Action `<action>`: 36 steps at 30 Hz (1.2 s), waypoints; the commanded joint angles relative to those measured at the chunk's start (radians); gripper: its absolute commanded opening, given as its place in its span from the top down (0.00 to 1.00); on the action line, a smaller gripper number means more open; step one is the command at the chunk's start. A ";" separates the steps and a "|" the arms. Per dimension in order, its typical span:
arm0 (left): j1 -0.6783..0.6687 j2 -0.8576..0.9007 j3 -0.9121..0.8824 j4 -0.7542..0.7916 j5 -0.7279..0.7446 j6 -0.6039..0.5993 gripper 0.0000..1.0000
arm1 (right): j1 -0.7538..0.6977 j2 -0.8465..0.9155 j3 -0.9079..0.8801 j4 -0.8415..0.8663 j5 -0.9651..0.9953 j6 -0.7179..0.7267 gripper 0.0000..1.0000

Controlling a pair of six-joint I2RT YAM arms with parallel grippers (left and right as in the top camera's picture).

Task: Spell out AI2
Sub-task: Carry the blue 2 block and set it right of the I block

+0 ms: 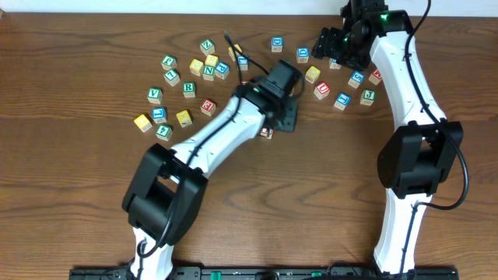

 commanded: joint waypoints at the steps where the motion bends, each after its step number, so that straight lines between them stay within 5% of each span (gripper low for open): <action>1: -0.021 0.036 -0.010 0.008 -0.072 -0.012 0.67 | 0.001 -0.040 0.017 -0.002 0.001 -0.013 0.18; 25: -0.045 0.145 -0.010 0.084 -0.076 -0.012 0.66 | 0.003 -0.040 0.017 -0.007 0.001 -0.013 0.18; 26: -0.045 0.145 -0.010 0.084 -0.076 -0.012 0.54 | 0.003 -0.040 0.017 -0.007 0.001 -0.013 0.18; 28: -0.045 0.145 -0.010 0.083 -0.076 -0.012 0.49 | 0.003 -0.040 0.017 -0.007 0.001 -0.013 0.17; 36: -0.040 0.137 -0.005 0.086 -0.075 -0.004 0.47 | 0.003 -0.040 0.017 -0.007 0.001 -0.012 0.16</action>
